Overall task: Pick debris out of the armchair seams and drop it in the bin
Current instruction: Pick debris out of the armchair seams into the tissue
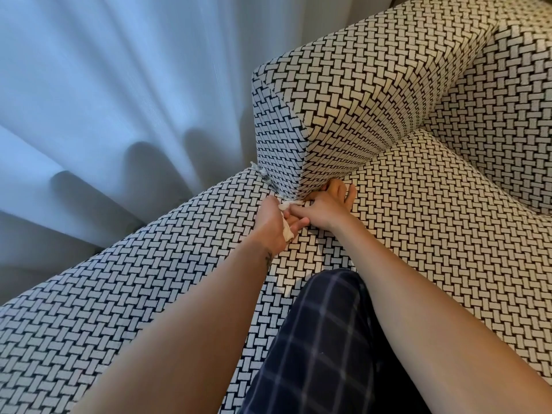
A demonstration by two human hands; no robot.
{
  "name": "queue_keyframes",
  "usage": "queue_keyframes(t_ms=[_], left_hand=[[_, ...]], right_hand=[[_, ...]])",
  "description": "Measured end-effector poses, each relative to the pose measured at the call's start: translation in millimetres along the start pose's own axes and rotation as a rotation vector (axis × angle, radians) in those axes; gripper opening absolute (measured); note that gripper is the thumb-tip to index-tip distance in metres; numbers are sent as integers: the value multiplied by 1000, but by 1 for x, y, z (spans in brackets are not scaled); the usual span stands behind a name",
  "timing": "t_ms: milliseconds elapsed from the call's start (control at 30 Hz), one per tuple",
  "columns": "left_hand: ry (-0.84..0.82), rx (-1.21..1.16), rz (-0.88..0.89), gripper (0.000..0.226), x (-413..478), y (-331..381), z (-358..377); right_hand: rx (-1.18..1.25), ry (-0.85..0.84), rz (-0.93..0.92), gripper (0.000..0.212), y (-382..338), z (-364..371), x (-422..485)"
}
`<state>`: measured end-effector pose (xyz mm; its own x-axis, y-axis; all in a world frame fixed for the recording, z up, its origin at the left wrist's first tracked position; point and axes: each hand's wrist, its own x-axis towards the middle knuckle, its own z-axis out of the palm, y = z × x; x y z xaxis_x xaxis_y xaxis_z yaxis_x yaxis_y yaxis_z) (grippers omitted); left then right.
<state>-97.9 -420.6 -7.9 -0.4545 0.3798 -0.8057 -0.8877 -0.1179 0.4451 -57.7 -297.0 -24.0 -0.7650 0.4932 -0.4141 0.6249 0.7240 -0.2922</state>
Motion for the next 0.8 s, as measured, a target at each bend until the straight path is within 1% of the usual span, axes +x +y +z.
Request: queue_keyframes(t_ms=[67, 200, 300, 400, 533, 633, 700, 800], left_hand=[[-14, 4, -5, 34, -2, 1, 0], [-27, -3, -23, 34, 1, 2, 0], [-56, -23, -48, 39, 4, 4, -1], [-80, -42, -67, 40, 4, 6, -3], [-68, -48, -53, 40, 4, 5, -2], [-54, -11, -40, 41, 2, 6, -1], [-35, 35, -38, 43, 2, 4, -2], [11, 71, -4, 37, 2, 2, -1]], right_hand=[[-48, 2, 24, 80, -2, 1, 4], [-19, 85, 4, 67, 4, 8, 5], [-20, 141, -10, 67, 5, 15, 3], [-9, 175, -14, 66, 6, 15, 2], [-8, 204, -37, 63, 7, 17, -1], [-45, 234, -59, 62, 4, 18, -7], [-130, 187, -47, 65, 0, 15, -9], [-250, 91, 14, 73, -12, 9, -6]])
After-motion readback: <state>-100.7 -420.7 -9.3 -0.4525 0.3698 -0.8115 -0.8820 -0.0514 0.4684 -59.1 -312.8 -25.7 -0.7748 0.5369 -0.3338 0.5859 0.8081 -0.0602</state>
